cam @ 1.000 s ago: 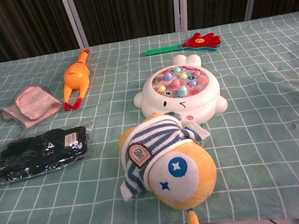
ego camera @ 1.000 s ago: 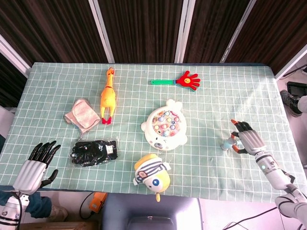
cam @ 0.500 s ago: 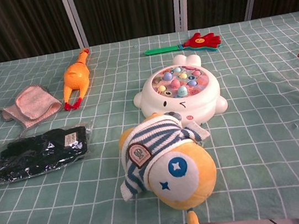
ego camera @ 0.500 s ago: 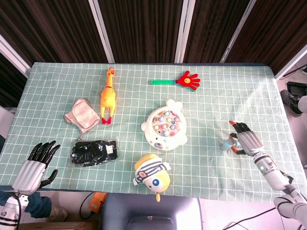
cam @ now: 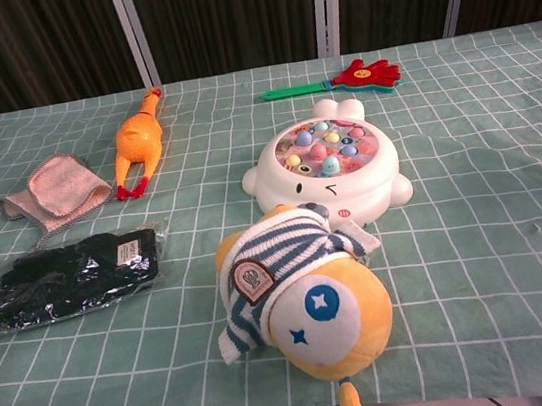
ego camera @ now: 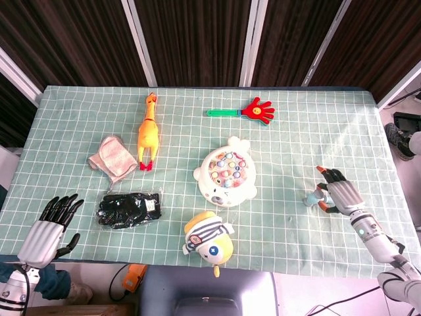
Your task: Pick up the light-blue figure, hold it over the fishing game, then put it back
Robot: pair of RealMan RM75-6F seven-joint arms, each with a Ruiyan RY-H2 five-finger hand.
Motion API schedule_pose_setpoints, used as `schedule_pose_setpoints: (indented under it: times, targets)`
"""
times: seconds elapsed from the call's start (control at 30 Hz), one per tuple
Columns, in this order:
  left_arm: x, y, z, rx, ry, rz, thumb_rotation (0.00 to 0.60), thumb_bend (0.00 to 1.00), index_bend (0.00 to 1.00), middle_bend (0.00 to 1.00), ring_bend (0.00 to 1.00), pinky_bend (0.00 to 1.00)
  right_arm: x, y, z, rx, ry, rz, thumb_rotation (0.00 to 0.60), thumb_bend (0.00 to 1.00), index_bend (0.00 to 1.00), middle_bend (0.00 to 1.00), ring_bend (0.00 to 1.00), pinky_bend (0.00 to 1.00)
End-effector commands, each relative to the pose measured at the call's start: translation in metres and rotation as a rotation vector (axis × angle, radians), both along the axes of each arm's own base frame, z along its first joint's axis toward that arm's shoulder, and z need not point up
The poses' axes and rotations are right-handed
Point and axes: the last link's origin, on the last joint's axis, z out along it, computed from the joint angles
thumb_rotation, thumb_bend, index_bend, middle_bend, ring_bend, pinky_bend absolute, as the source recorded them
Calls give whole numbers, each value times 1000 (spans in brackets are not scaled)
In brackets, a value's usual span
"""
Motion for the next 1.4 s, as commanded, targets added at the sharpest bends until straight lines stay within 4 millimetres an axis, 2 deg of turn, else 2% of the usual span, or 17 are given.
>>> schedule_pose_setpoints:
  times: [0.03, 0.3, 0.5, 0.57, 0.6, 0.67, 0.8, 0.9, 1.03, 1.4]
  targets:
    - [0, 0, 0, -1, 1, 0, 600, 392, 0, 0, 0, 0, 0, 0, 0, 1, 3, 3, 600, 542, 635, 0, 0, 0]
    - [0, 0, 0, 1, -1, 0, 600, 392, 0, 0, 0, 0, 1, 2, -1, -1, 10, 19, 600, 612, 678, 0, 0, 0]
    - [0, -1, 0, -2, -2, -4, 600, 392, 0, 0, 0, 0, 2, 5, 0, -19, 26, 40, 600, 615, 730, 3, 0, 0]
    - [1, -1, 0, -3, -1, -5, 600, 392, 0, 0, 0, 0, 1, 7, 0, -21, 37, 44, 600, 617, 757, 38, 0, 0]
    - [1, -1, 0, -3, -1, -5, 600, 392, 0, 0, 0, 0, 1, 7, 0, -21, 43, 45, 600, 619, 776, 88, 5, 12]
    - [1, -1, 0, -4, -1, -5, 600, 392, 0, 0, 0, 0, 1, 8, -1, -24, 52, 52, 600, 621, 796, 187, 72, 87]
    - [1, -1, 0, -4, 0, -5, 600, 392, 0, 0, 0, 0, 2, 10, -2, -24, 64, 65, 600, 634, 826, 427, 412, 377]
    - [1, -1, 0, -3, -1, -4, 600, 392, 0, 0, 0, 0, 2, 10, -3, -24, 79, 75, 600, 643, 848, 501, 505, 456]
    - [1, 0, 0, -3, -2, -5, 600, 392, 0, 0, 0, 0, 4, 11, -3, -25, 79, 85, 600, 645, 882, 540, 545, 499]
    - [1, -1, 0, -3, -5, -7, 600, 392, 0, 0, 0, 0, 3, 14, -6, -23, 73, 87, 600, 650, 927, 576, 575, 558]
